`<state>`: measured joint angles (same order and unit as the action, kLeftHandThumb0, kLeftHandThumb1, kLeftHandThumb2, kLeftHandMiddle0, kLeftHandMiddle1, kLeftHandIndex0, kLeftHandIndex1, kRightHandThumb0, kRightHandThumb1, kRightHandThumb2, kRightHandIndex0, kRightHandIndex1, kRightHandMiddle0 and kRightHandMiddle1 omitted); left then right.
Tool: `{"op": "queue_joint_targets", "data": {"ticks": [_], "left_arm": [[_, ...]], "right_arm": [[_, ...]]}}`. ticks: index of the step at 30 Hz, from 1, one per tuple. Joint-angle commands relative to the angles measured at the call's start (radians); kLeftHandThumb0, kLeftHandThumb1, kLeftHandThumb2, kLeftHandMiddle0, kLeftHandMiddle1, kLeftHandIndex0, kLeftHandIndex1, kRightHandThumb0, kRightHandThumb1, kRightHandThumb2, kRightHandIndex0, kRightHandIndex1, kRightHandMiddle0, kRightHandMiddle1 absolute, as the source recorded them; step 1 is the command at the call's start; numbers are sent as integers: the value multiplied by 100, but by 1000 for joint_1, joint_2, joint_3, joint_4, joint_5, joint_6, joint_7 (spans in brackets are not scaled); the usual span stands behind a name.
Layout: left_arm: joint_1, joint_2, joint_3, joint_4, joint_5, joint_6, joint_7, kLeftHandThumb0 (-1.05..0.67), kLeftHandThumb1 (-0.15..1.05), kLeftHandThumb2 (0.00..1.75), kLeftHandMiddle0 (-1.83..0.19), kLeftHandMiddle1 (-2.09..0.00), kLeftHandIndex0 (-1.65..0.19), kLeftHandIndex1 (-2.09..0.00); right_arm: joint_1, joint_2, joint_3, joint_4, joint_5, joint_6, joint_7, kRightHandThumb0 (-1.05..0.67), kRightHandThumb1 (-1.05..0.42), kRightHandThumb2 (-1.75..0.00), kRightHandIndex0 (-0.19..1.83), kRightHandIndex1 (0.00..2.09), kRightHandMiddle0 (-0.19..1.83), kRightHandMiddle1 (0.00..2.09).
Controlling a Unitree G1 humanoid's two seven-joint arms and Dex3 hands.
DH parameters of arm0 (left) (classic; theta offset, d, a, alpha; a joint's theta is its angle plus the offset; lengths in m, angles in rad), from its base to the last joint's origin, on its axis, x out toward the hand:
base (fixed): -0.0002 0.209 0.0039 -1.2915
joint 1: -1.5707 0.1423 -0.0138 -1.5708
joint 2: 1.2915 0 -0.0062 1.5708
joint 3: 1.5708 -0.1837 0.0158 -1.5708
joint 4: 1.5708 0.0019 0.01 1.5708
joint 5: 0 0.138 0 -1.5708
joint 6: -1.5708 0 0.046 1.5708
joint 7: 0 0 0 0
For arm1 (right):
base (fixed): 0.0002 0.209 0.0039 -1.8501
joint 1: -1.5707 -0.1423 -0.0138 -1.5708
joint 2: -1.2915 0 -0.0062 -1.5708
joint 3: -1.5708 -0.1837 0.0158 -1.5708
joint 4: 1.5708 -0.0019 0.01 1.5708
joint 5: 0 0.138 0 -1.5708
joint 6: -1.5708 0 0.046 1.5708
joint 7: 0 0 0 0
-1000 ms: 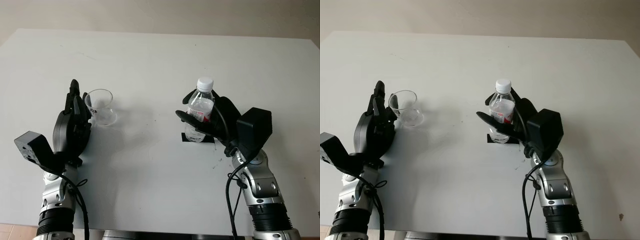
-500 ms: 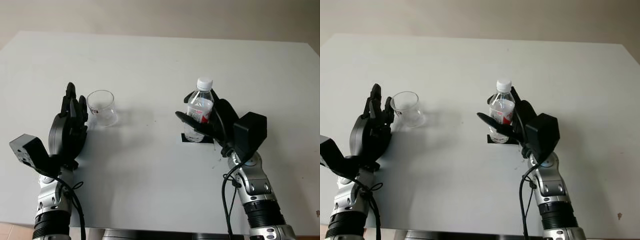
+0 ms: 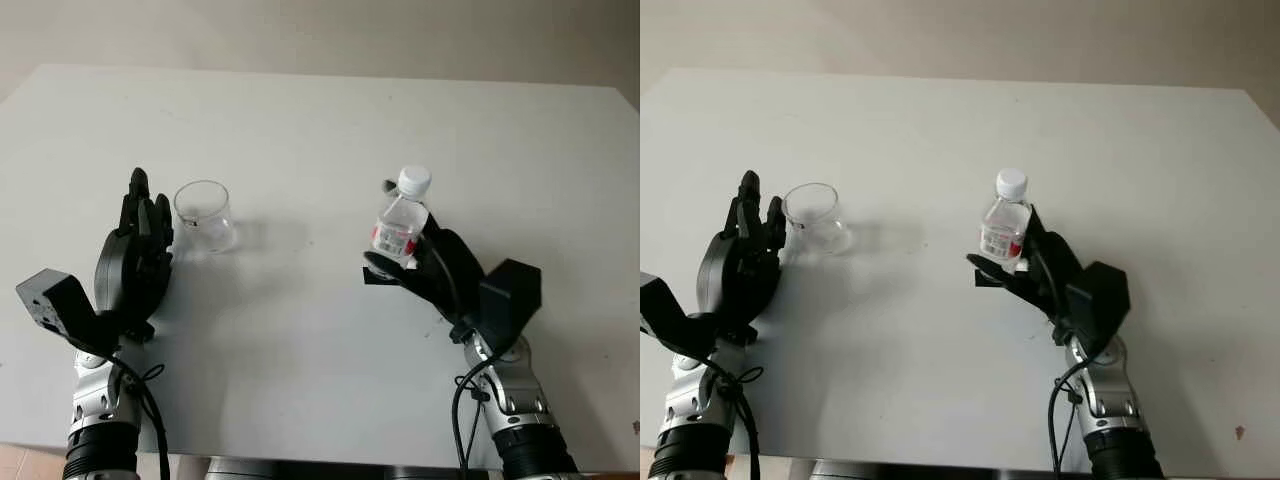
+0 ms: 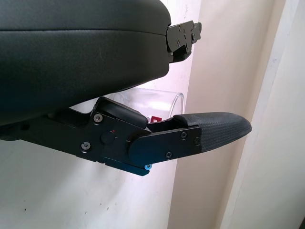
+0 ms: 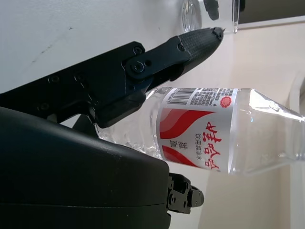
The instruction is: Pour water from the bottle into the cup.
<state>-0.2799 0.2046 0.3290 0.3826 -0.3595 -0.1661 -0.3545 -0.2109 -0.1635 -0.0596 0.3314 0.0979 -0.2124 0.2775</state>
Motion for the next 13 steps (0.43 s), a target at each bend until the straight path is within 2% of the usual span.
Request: {"op": "queue_joint_targets", "data": {"ticks": [1,13], "left_arm": [[17,-1,-1,14,0,2,0,-87,105,58,19,-1,19,0],[11,0,-6,20,1,-3,-9,-86,105,60,19,0,19,0]], "right_arm": [[50,7,-16,14,5,-13,-16,-97,-96,-7,-19,0,-19,0],[47,29,-25,42,-25,-89,-104,-99,-99,-6,-19,0,-19,0]]}}
